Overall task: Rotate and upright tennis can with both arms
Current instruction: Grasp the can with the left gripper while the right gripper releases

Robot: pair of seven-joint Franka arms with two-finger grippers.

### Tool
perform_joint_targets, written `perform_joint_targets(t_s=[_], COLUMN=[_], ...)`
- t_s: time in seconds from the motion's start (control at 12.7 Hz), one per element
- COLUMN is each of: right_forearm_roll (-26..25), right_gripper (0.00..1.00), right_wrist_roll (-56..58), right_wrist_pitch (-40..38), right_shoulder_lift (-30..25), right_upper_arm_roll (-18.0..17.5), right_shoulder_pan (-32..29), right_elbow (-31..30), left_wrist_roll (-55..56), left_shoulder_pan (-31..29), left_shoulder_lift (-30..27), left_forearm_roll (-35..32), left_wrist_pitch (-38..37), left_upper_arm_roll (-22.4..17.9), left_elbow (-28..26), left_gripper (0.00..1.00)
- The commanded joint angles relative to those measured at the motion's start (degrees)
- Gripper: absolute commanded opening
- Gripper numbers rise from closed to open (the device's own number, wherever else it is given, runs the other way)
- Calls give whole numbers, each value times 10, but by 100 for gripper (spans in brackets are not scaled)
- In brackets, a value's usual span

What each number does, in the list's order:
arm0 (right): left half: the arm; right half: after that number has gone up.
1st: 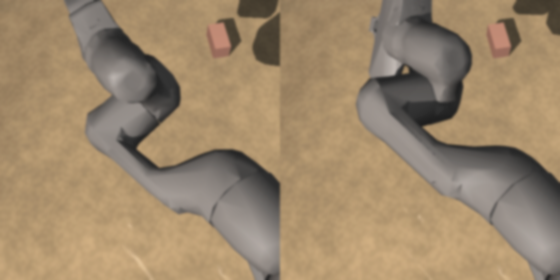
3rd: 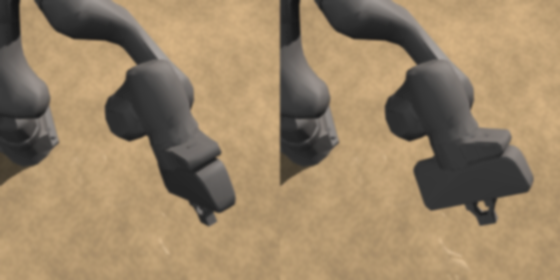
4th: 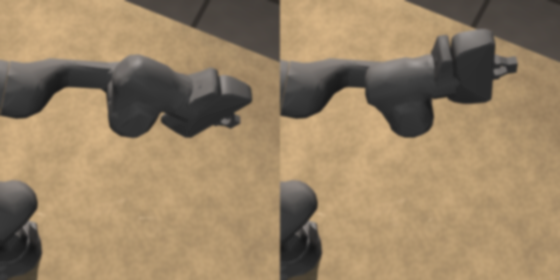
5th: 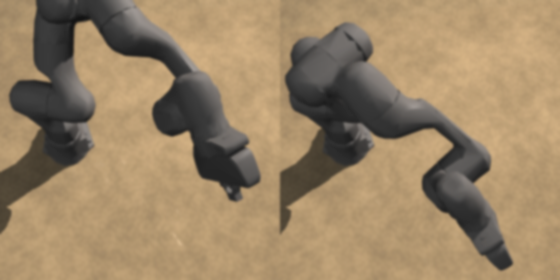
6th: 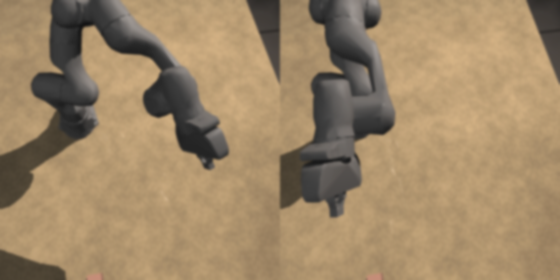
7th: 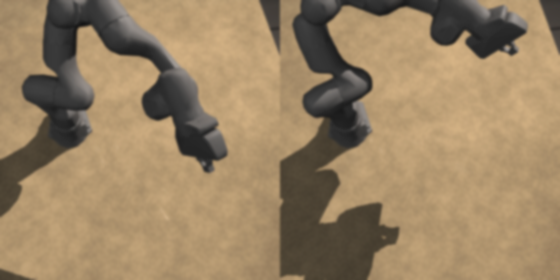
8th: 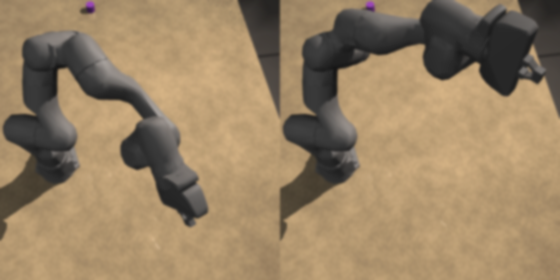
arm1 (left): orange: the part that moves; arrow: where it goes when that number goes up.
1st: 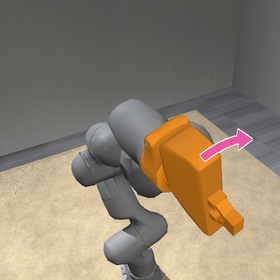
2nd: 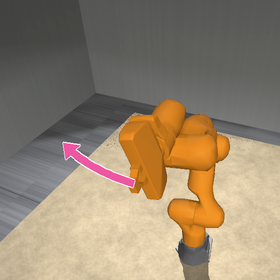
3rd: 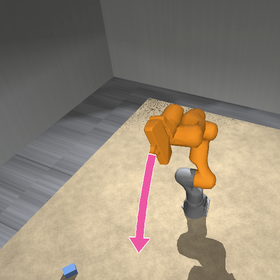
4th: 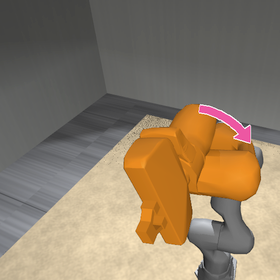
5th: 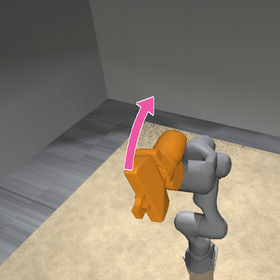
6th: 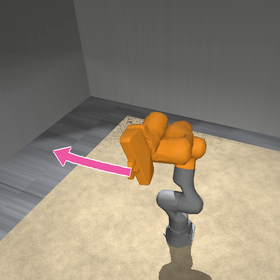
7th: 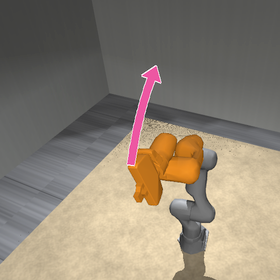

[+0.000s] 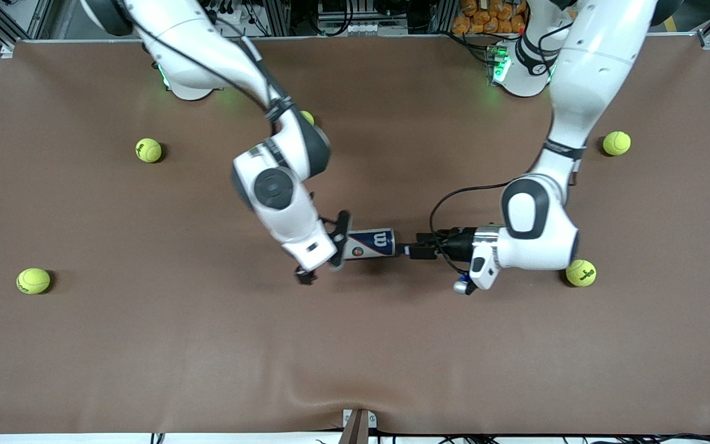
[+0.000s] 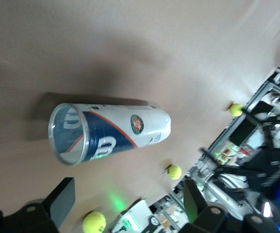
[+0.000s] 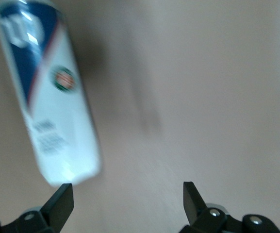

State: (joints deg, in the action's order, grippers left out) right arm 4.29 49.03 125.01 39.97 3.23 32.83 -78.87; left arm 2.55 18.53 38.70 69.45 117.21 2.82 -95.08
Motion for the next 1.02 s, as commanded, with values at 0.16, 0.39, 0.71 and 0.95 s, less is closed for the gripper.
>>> perform_joint_targets(t_s=[0.16,0.39,0.71,0.95], right_forearm_roll=[13,14,15,13], right_gripper=[100,100,100,100], right_wrist_roll=[-15,-17,-81,-156], right_wrist_pitch=[-43,-102,-189,-288], right_shoulder_lift=[-67,-116,-194,-261], right_upper_arm_roll=[-6,-7,-4,30], right_shoulder_pan=[-125,-202,-265,-268], right_elbow=[-45,-46,-51,-65], left_wrist_roll=[-109,-139,-143,-143], left_shoulder_pan=[-1,0,25,16], left_shoulder_lift=[20,27,35,30], left_forearm_roll=[110,134,158,153], left_wrist_pitch=[9,9,9,4], left_upper_arm_roll=[0,1,3,2], left_elbow=[-49,-65,-83,-97], left_gripper=[82,70,68,68])
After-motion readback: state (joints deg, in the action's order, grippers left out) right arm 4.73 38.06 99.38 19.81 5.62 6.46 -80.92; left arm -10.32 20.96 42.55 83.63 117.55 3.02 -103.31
